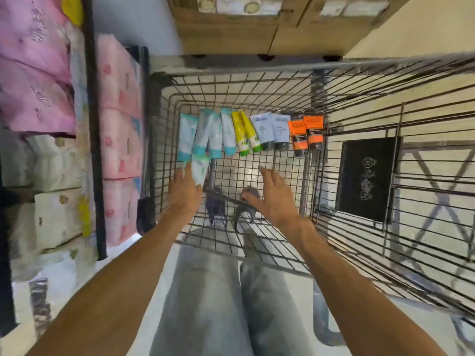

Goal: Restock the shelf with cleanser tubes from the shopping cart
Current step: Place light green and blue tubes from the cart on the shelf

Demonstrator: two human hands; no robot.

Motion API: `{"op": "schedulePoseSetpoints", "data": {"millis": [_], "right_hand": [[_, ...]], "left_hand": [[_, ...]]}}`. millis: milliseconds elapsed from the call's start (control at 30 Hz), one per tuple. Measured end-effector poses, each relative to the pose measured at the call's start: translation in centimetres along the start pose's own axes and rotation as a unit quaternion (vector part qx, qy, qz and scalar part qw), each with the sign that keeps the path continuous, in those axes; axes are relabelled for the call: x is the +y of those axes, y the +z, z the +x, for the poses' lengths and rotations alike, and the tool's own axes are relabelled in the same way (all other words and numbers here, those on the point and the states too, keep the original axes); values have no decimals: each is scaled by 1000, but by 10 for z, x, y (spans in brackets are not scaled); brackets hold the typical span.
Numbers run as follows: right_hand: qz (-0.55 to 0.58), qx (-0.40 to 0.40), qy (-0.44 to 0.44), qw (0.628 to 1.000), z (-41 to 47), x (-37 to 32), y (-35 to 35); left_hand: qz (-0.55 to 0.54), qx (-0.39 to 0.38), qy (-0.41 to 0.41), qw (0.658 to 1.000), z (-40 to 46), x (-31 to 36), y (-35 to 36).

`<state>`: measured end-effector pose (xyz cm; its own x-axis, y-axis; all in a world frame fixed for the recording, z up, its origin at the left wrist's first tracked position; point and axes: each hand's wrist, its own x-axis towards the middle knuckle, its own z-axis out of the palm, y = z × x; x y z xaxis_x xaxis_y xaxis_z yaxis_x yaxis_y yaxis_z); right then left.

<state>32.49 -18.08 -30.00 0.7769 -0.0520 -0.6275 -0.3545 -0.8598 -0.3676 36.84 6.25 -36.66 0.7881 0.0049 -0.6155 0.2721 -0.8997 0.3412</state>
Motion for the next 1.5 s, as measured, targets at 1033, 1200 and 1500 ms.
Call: {"op": "schedulePoseSetpoints", "data": {"millis": [1033, 1200, 1500], "right_hand": [[60, -130, 36, 989, 72, 1, 90], [139, -117, 81, 980, 94, -39, 120], [208, -59, 126, 968, 117, -63, 143]], "left_hand": [[-262, 98, -87, 956, 15, -21, 19], [-251, 100, -51, 961, 8, -25, 19], [-236, 116, -67, 962, 11, -28, 21]]}}
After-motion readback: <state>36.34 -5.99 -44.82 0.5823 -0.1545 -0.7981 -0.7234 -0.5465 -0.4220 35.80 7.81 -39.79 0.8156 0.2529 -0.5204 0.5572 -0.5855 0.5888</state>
